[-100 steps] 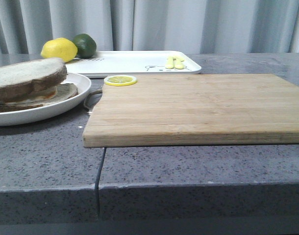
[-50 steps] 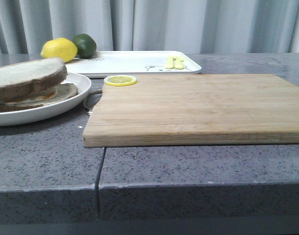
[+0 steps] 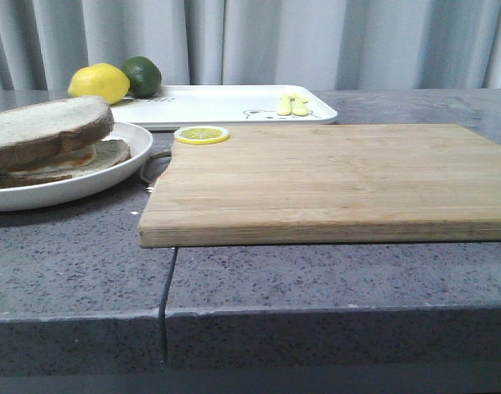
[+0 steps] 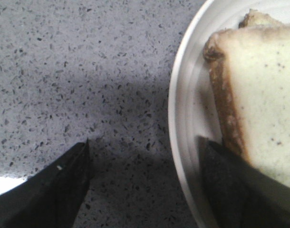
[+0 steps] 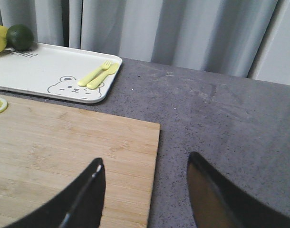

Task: Place bread and move sandwich to tray
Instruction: 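Grasp the rim of the white plate with the left gripper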

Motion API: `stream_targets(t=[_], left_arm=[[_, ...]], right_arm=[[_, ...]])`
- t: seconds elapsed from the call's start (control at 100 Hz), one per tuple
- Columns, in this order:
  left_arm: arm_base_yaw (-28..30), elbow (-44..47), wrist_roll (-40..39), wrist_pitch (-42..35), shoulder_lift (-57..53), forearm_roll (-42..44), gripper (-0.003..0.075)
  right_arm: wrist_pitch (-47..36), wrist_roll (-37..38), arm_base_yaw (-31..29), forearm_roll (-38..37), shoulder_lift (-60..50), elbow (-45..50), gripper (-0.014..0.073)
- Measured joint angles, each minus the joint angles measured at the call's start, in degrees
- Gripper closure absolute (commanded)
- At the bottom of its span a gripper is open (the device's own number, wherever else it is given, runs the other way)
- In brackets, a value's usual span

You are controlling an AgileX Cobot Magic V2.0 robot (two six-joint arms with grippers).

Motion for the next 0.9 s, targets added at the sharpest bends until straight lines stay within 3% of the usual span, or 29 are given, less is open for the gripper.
stream_targets(t=[0.24,0.65,0.9], left_arm=[[0.0,0.0,0.0,-0.5,0.0,0.0,0.0283],[0.0,0.0,0.0,-1.6,0.0,-0.8,0.0736],[0.0,-0.1,-1.4,-2.4,0.0,-1.9,0.0739]], right_arm=[[0.0,0.0,0.0,0.0,0.0,0.0,0.0186],[0.0,0.0,0.0,0.0,0.0,0.0,0.0186],[0.0,0.0,0.0,0.0,0.0,0.0,0.0186]])
